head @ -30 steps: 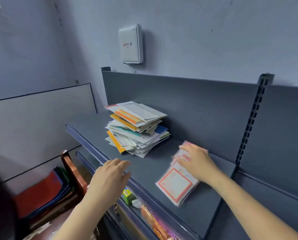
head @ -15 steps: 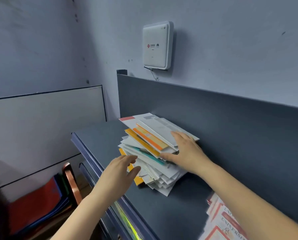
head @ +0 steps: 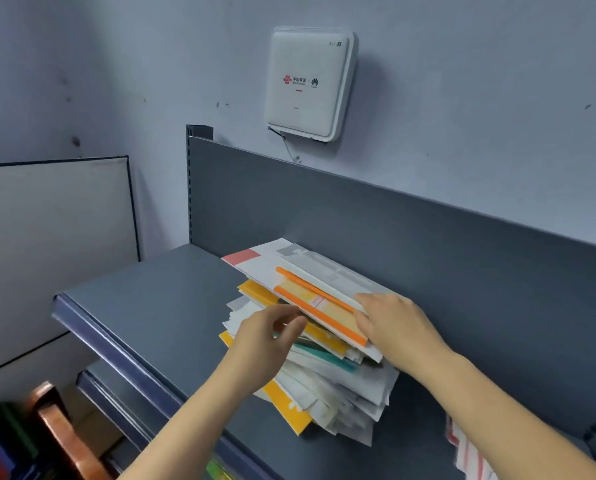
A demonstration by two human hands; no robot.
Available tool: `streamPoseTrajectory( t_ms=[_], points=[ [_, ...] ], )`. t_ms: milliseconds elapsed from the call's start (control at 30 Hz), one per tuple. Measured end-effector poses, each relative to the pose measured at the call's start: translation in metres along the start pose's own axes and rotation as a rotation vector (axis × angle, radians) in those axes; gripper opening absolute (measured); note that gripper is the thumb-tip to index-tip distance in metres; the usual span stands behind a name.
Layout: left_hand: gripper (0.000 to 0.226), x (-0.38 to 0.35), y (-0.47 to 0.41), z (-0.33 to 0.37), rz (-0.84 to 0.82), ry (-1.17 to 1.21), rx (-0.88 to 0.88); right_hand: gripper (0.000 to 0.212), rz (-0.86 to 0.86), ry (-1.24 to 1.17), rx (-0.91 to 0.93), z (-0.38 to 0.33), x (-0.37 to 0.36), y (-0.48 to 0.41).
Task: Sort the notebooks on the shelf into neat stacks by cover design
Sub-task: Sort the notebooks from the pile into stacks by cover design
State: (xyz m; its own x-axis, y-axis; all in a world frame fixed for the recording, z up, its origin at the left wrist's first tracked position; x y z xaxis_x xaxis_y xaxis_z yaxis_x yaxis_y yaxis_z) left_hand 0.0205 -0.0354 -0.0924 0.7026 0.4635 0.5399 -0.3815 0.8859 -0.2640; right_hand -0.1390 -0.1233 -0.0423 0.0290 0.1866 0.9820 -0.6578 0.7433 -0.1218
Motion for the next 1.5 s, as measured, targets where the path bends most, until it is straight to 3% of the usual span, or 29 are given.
streamPoseTrajectory(
  t_ms=[133, 267, 333, 433, 533, 567, 633, 700, 733, 800, 900, 967, 1167, 1300, 1500],
  points=[
    [0.031, -0.005, -0.003, -0.005, -0.012, 0.202, 0.07, 0.006, 0.078, 0.044, 0.026, -0.002, 0.0, -0.005],
    [0.033, -0.007, 0.001, -0.009, -0.036, 0.283, 0.109, 0.026, 0.068, -0.276, -0.066, 0.002, 0.005, -0.011],
    [0.034, -0.007, 0.003, -0.008, -0.049, 0.311, 0.117, 0.027, 0.086, -0.32, -0.091, 0.003, 0.011, -0.011],
    [0.038, -0.005, 0.006, -0.001, -0.062, 0.362, 0.139, 0.029, 0.187, -0.319, -0.064, -0.001, 0.025, -0.004],
    [0.06, -0.004, 0.01, 0.009, -0.093, 0.647, 0.237, 0.026, 0.378, -0.346, 0.092, -0.031, 0.038, 0.015],
    [0.063, -0.004, 0.011, 0.011, -0.106, 0.767, 0.3, 0.025, 0.349, -0.343, 0.162, -0.045, 0.036, 0.02],
    [0.042, -0.002, 0.014, 0.014, -0.098, 0.923, 0.36, 0.024, 0.157, -0.39, 0.265, -0.067, 0.025, 0.027],
    [0.02, 0.006, 0.018, 0.01, 0.009, 0.926, 0.363, 0.027, 0.073, -0.583, 0.229, -0.063, 0.024, 0.023],
    [0.025, 0.011, 0.019, 0.005, 0.075, 0.897, 0.368, 0.032, 0.103, -0.648, 0.165, -0.053, 0.027, 0.018],
    [0.032, 0.026, 0.021, -0.008, 0.201, 0.833, 0.371, 0.046, 0.161, -0.604, 0.048, -0.025, 0.024, 0.003],
    [0.023, 0.05, 0.026, -0.028, 0.356, 0.775, 0.413, 0.089, -0.066, -0.504, -0.054, -0.001, -0.006, -0.017],
    [0.018, 0.062, 0.03, -0.04, 0.401, 0.729, 0.436, 0.102, -0.202, -0.485, -0.072, 0.001, -0.025, -0.023],
    [0.015, 0.066, 0.041, -0.042, 0.339, 0.611, 0.436, 0.082, -0.192, -0.36, 0.013, 0.0, -0.021, -0.027],
    [0.02, 0.06, 0.045, -0.033, 0.326, 0.693, 0.441, 0.059, -0.197, -0.341, 0.04, 0.001, -0.012, -0.025],
    [0.02, 0.063, 0.047, -0.051, 0.42, 0.715, 0.495, 0.025, 0.075, 0.062, 0.171, 0.0, -0.011, -0.031]
  ],
)
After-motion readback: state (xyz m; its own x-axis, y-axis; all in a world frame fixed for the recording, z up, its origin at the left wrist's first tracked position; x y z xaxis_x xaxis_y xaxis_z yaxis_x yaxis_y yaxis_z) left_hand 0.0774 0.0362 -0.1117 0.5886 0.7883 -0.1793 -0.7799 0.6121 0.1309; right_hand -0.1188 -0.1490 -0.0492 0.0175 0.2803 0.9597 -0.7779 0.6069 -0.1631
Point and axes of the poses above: each hand's wrist, its own y-axis away from the middle knuckle, its own x-axis out of the back of the hand, z = x × y, the point moved 4 cm from there along -y, towards the middle knuckle, and after that the axes turned 1 degree about -y, right-handed, at the moved point
